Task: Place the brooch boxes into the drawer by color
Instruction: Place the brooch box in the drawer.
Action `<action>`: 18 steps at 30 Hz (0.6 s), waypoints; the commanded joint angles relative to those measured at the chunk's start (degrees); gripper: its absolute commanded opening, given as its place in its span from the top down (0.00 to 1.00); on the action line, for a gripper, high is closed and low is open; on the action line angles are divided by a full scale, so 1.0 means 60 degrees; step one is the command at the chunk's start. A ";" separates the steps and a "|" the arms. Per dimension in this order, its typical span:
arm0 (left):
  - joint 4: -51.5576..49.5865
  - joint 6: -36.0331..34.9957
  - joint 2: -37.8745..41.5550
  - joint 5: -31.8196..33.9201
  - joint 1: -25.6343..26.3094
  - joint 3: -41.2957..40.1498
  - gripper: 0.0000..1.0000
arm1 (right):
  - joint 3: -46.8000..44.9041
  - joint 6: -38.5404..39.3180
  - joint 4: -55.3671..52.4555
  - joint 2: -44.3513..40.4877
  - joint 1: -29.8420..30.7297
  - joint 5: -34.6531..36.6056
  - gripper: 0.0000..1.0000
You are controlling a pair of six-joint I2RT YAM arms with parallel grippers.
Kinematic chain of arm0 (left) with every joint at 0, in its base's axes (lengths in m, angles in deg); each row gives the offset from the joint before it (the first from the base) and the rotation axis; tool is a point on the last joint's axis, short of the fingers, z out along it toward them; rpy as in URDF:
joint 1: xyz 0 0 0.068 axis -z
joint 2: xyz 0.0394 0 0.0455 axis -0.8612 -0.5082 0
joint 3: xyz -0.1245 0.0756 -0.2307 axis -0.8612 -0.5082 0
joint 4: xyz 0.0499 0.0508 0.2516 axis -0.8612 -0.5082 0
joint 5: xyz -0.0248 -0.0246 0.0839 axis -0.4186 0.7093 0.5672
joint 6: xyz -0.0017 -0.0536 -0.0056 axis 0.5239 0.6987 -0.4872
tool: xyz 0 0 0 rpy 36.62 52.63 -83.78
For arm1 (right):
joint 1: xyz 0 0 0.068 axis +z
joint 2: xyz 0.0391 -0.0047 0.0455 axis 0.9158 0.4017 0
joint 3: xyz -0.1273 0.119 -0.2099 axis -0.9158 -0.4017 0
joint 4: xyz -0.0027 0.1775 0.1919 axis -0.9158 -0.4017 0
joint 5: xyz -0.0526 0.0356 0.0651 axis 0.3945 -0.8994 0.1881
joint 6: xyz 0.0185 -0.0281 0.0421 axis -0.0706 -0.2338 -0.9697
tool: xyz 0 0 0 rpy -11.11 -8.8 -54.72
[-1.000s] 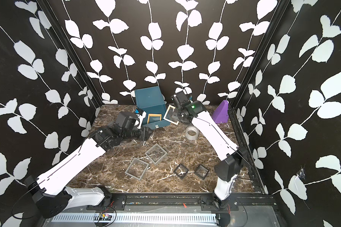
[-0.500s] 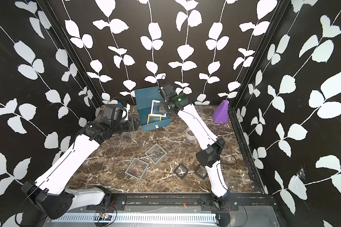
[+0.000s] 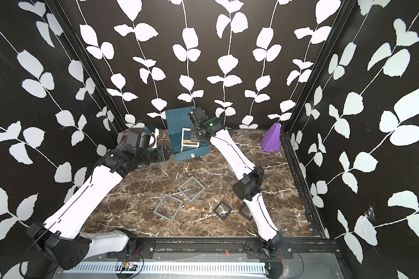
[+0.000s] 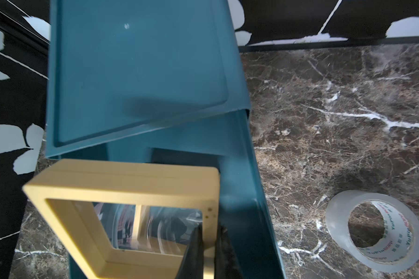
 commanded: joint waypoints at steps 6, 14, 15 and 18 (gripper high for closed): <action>0.0152 0.0020 0.0052 -0.0123 -0.0044 -0.0020 0.46 | 0.0418 -0.0136 -0.0070 0.0353 0.0055 -0.0223 1.00; 0.0157 0.0017 0.0035 -0.0161 -0.0059 0.0009 0.46 | 0.0507 -0.0347 -0.0071 0.0740 -0.0018 -0.0306 1.00; 0.0153 0.0005 0.0019 -0.0174 -0.0059 0.0006 0.46 | 0.0573 -0.0390 -0.0089 0.0806 -0.0046 -0.0314 1.00; 0.0152 -0.0010 0.0005 -0.0215 -0.0059 0.0054 0.46 | 0.0623 -0.0515 -0.0135 0.0875 -0.0088 -0.0354 1.00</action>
